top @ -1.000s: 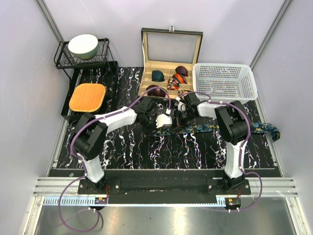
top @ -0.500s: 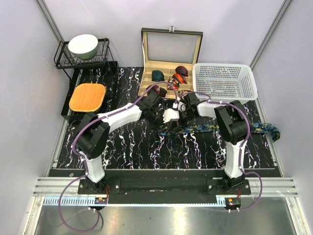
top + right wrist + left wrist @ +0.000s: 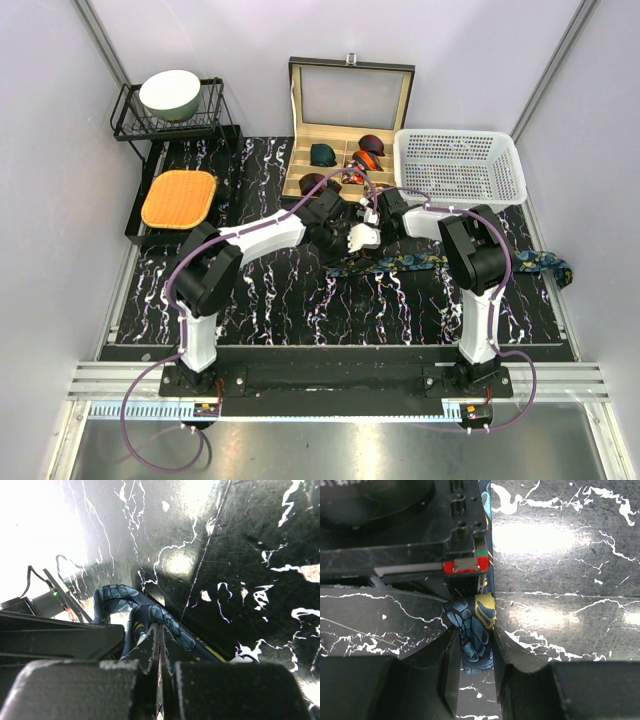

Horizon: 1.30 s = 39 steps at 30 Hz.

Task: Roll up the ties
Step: Roll the tie at the center of the board.

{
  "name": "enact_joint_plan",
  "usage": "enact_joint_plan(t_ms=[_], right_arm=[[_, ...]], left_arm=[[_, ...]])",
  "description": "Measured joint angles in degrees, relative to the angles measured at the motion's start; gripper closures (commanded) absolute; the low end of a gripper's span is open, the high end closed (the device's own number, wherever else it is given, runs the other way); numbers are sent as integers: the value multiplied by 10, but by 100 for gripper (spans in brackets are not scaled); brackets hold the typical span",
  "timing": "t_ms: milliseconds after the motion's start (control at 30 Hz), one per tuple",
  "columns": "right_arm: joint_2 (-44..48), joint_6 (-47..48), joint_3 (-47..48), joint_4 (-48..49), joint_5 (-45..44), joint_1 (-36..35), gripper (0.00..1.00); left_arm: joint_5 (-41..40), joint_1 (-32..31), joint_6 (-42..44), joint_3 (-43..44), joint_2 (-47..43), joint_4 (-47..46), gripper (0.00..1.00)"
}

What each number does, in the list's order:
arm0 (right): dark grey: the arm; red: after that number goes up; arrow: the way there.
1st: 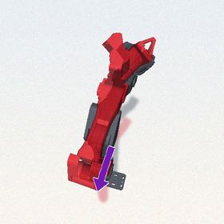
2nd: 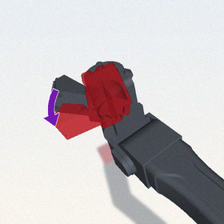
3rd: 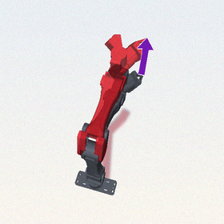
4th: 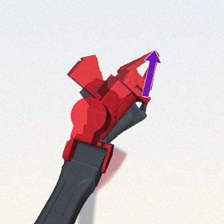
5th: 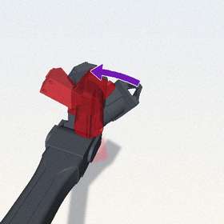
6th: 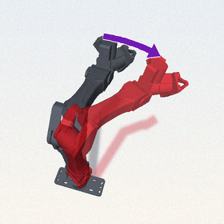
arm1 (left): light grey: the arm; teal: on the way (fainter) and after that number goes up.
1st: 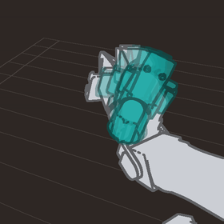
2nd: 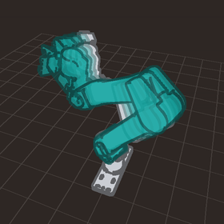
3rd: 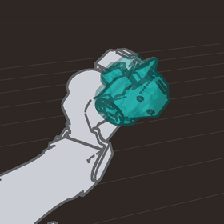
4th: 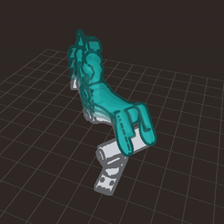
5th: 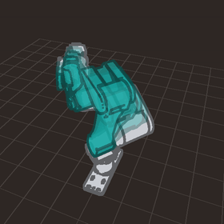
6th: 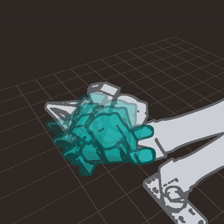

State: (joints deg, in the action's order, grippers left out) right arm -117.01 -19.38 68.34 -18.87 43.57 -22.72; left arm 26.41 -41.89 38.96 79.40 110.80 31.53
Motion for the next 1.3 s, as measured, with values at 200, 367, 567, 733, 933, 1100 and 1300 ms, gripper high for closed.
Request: enact_joint_plan(t_ms=[200,367,567,733,933,1100,1300], right_arm=[[3,6,8,-20,-9,-1,88],[30,31,11,-68,-21,1,78],[69,65,12,-117,-23,23,75],[84,75,4,-123,-12,51,61],[84,51,-13,-80,16,54,59],[83,30,-18,-37,34,54,59],[64,18,-19,-9,49,53,59]], left_arm=[[0,-2,2,0,8,-6,71],[0,-2,12,-1,8,-8,72],[0,-2,22,-3,8,-8,72],[0,-2,32,-3,8,-8,72],[0,-2,41,0,12,-2,72],[0,-3,49,17,31,9,72],[0,-4,52,26,42,18,72]])
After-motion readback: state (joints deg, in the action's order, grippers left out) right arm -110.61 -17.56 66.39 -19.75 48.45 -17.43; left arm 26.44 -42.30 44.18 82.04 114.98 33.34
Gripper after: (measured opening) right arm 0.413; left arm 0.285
